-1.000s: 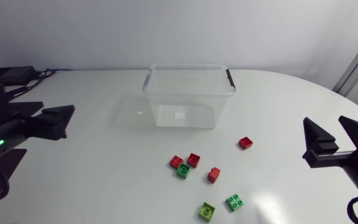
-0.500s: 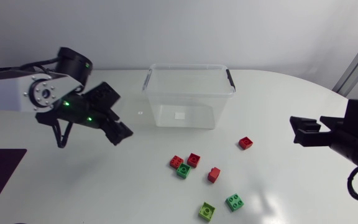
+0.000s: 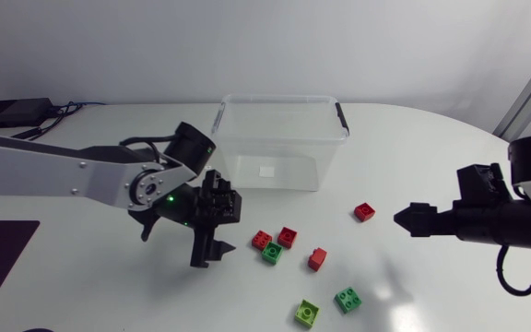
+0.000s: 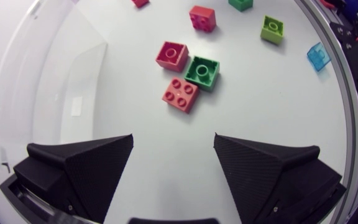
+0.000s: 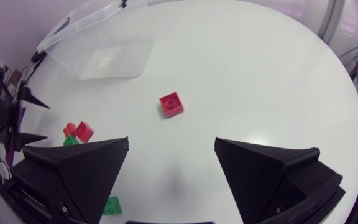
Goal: Place the duplo bricks in the container
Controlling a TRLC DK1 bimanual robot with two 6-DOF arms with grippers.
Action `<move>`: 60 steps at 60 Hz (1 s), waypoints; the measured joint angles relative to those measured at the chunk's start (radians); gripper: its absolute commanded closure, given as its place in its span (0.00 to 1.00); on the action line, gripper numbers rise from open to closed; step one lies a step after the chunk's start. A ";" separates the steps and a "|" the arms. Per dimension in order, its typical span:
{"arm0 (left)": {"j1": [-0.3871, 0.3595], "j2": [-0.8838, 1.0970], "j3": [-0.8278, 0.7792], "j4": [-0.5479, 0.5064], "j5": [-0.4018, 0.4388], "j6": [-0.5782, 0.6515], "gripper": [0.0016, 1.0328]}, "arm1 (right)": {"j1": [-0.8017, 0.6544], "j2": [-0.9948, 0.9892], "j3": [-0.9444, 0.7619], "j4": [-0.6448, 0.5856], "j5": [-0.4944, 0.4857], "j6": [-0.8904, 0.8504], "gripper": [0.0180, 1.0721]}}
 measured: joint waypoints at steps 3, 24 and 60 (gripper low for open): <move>-0.006 0.046 0.011 0.000 -0.001 0.020 0.16 | 0.005 0.021 0.011 -0.004 -0.038 -0.046 0.05; -0.051 0.253 0.199 -0.018 -0.005 0.108 0.21 | 0.014 0.170 0.064 -0.010 -0.062 -0.261 0.05; -0.051 0.353 0.397 -0.408 0.015 0.299 0.66 | 0.106 0.531 0.247 0.135 0.106 -0.259 0.05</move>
